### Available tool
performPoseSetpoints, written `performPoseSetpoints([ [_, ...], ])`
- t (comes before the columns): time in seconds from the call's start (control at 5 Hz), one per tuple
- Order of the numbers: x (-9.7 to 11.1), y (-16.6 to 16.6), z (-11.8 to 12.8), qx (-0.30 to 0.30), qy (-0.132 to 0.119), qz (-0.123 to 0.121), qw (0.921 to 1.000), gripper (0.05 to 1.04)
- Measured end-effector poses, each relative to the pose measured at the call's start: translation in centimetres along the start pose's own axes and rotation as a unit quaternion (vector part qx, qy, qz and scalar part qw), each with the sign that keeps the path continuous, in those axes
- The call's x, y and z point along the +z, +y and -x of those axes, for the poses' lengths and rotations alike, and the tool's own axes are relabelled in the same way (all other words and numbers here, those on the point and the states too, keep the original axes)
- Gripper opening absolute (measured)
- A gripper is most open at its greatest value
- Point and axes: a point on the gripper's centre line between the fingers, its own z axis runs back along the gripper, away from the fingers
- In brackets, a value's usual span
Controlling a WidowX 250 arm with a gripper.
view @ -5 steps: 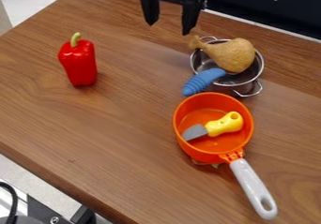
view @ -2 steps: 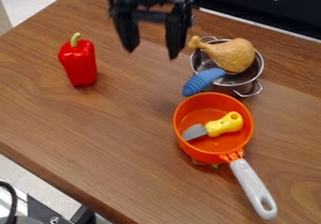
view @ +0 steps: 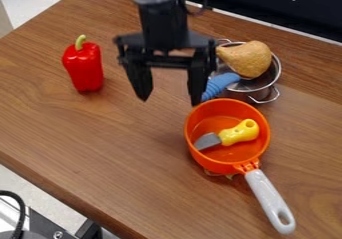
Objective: Moved the orange pot to the upper right side of the table
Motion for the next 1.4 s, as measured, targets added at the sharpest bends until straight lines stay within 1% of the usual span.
performPoseSetpoints([
  [0.2,-0.3,-0.3,-0.6,0.009,-0.023,0.008,0.9997,0.995],
  [0.4,-1.3,-0.8,0.3,-0.01,-0.006,-0.002,0.9999,0.995],
  [0.6,-2.4,-1.4,1.1,-0.028,-0.01,-0.014,0.9994,0.995],
  [0.8,-3.1,-1.6,0.8,-0.033,-0.014,-0.024,0.9991,0.995],
  [1.0,-4.1,-1.4,1.0,-0.035,-0.023,-0.036,0.9985,0.995],
  [1.2,-4.9,-1.2,1.0,-0.027,-0.03,-0.043,0.9982,0.995],
  [1.4,-5.3,-0.8,1.2,-0.021,-0.037,-0.047,0.998,0.966],
])
